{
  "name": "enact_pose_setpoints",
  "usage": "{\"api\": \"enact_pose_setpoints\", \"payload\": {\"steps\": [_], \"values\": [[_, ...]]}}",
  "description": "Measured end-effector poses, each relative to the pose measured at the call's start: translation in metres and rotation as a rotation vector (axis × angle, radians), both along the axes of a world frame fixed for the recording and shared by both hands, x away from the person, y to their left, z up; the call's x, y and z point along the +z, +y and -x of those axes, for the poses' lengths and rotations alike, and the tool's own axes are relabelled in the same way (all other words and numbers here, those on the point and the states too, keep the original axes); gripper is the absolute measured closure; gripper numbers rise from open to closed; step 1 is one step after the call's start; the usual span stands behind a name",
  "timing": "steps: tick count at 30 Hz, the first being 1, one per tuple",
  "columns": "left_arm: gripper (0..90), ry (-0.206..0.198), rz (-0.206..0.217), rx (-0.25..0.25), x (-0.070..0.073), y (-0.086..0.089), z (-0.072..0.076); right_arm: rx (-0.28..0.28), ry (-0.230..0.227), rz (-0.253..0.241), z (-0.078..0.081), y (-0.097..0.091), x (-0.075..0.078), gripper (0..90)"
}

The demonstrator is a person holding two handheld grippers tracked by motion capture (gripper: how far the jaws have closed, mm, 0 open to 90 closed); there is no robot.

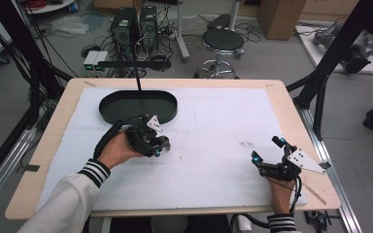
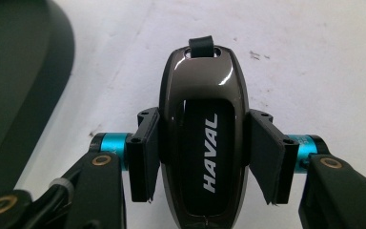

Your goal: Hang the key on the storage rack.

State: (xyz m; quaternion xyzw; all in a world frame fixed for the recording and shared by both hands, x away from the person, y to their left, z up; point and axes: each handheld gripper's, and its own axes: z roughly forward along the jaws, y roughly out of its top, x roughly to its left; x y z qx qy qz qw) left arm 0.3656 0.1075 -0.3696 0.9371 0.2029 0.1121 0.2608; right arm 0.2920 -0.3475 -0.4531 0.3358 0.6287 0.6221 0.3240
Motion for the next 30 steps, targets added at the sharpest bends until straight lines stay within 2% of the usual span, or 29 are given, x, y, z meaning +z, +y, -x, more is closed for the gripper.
{"api": "enact_pose_setpoints", "payload": {"steps": [4, 5, 8, 9, 13, 14, 15, 17, 19, 21, 29, 30], "values": [[48.8, -0.038, 0.028, 0.047, 0.007, 0.012, -0.002, -0.001, 0.002, -0.002, 0.000, 0.000, 0.000, 0.4], [48.8, -0.044, 0.047, 0.064, 0.008, 0.016, -0.003, -0.001, 0.003, 0.001, 0.000, 0.000, 0.000, 0.4], [48.7, -0.048, 0.088, 0.102, 0.013, 0.026, -0.006, -0.001, 0.002, 0.002, 0.000, 0.000, 0.000, 0.4], [48.7, -0.061, 0.097, 0.113, 0.015, 0.029, -0.006, 0.000, 0.000, -0.001, 0.000, 0.000, 0.000, 0.4], [48.7, -0.059, 0.139, 0.152, 0.021, 0.043, -0.009, 0.000, 0.000, 0.002, 0.000, 0.000, 0.000, 0.5], [48.7, -0.077, 0.145, 0.172, 0.024, 0.050, -0.010, 0.000, -0.001, 0.001, 0.000, 0.000, 0.000, 0.4], [48.7, -0.075, 0.158, 0.185, 0.025, 0.052, -0.011, 0.000, 0.000, -0.001, 0.000, 0.000, 0.000, 0.4], [48.7, -0.086, 0.158, 0.193, 0.027, 0.055, -0.011, -0.002, 0.002, -0.001, 0.000, 0.000, 0.000, 0.4], [48.7, -0.096, 0.175, 0.215, 0.032, 0.063, -0.014, 0.000, 0.000, 0.000, 0.000, 0.000, 0.000, 0.4], [48.7, -0.106, 0.209, 0.250, 0.035, 0.070, -0.016, 0.000, 0.000, -0.002, 0.000, 0.000, 0.000, 0.4], [48.7, -0.159, 0.255, 0.358, 0.053, 0.097, -0.027, 0.000, 0.002, -0.001, 0.000, 0.000, 0.000, 0.4], [48.7, -0.155, 0.264, 0.367, 0.055, 0.100, -0.029, 0.000, 0.003, -0.002, 0.000, 0.000, 0.000, 0.4]]}}
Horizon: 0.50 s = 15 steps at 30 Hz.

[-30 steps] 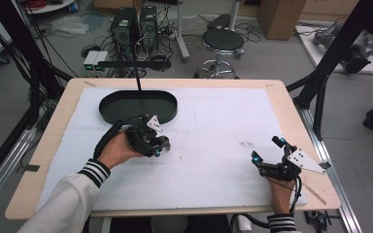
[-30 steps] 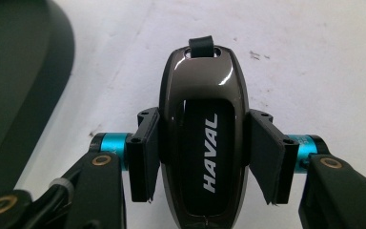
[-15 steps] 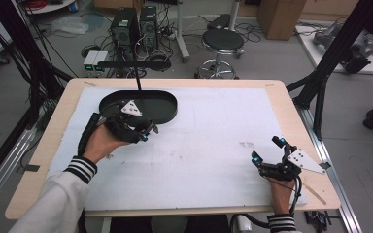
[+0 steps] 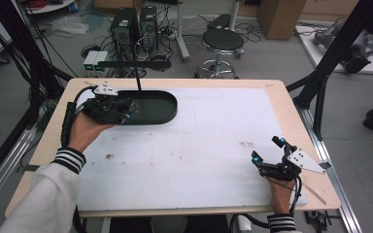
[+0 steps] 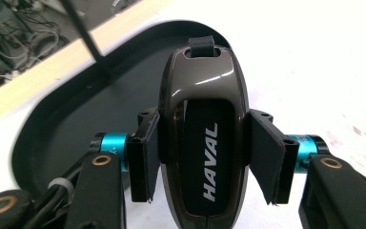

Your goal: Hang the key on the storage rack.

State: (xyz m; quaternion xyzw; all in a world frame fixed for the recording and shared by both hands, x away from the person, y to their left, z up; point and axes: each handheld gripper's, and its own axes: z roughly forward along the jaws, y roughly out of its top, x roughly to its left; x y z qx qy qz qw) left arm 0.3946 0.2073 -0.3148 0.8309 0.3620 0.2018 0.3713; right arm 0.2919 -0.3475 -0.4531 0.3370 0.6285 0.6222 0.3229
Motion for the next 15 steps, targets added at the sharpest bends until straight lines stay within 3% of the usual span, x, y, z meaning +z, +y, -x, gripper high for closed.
{"api": "enact_pose_setpoints", "payload": {"steps": [4, 15], "values": [[48.7, -0.010, 0.038, 0.031, 0.004, 0.008, -0.005, 0.000, -0.001, 0.001, 0.000, 0.000, 0.000, 0.4], [48.7, -0.059, 0.050, 0.125, 0.022, 0.017, -0.024, 0.001, -0.003, -0.001, 0.000, 0.000, 0.000, 0.4]]}}
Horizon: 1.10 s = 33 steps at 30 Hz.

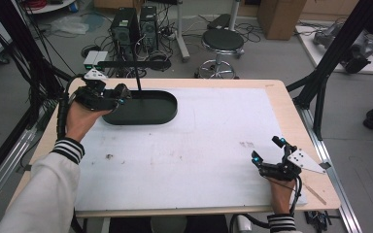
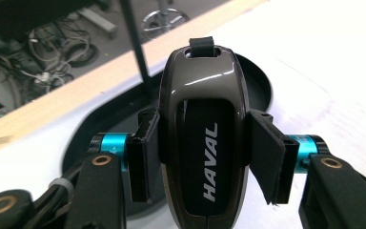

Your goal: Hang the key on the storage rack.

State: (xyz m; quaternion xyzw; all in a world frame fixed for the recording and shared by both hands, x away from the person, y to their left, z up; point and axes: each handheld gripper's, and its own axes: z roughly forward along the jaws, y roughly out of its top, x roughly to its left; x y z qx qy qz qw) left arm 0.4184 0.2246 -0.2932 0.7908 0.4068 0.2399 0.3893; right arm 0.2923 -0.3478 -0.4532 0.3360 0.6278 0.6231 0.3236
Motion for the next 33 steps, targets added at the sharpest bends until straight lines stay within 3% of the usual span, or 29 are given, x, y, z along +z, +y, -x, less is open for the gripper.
{"api": "enact_pose_setpoints", "payload": {"steps": [13, 33], "values": [[48.7, -0.015, 0.028, 0.077, 0.011, 0.009, -0.020, 0.000, 0.000, 0.000, 0.000, 0.000, 0.000, 0.4], [48.6, -0.057, 0.035, 0.128, 0.032, 0.008, -0.042, -0.004, -0.008, 0.006, -0.001, -0.001, 0.000, 0.4]]}}
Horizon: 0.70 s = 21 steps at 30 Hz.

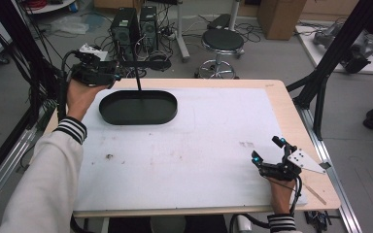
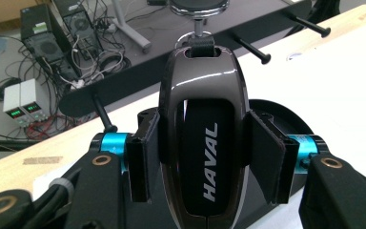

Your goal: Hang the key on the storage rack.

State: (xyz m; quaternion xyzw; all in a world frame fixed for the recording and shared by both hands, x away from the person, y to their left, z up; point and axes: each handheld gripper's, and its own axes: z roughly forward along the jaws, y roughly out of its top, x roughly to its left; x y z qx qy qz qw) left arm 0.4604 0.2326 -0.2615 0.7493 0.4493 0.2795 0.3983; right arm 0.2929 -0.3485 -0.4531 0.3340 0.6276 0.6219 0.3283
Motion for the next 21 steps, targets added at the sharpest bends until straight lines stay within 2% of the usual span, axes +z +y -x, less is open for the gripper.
{"api": "enact_pose_setpoints", "payload": {"steps": [1, 7, 10, 14, 21], "values": [[48.6, -0.006, 0.008, 0.002, 0.000, 0.000, -0.001, 0.000, 0.000, 0.000, 0.000, 0.000, 0.000, 0.4], [48.6, 0.006, -0.004, 0.008, -0.004, -0.002, -0.005, 0.000, 0.001, 0.000, 0.000, 0.000, 0.000, 0.4], [48.6, -0.004, 0.019, 0.014, -0.005, -0.003, -0.006, 0.004, 0.011, -0.007, 0.001, 0.001, 0.000, 0.4], [48.7, -0.022, 0.034, 0.027, -0.005, -0.004, -0.008, 0.000, 0.002, -0.001, 0.000, 0.000, 0.000, 0.4], [48.6, -0.042, 0.045, 0.054, -0.006, -0.003, -0.011, 0.000, 0.004, -0.003, 0.000, 0.000, 0.000, 0.4]]}}
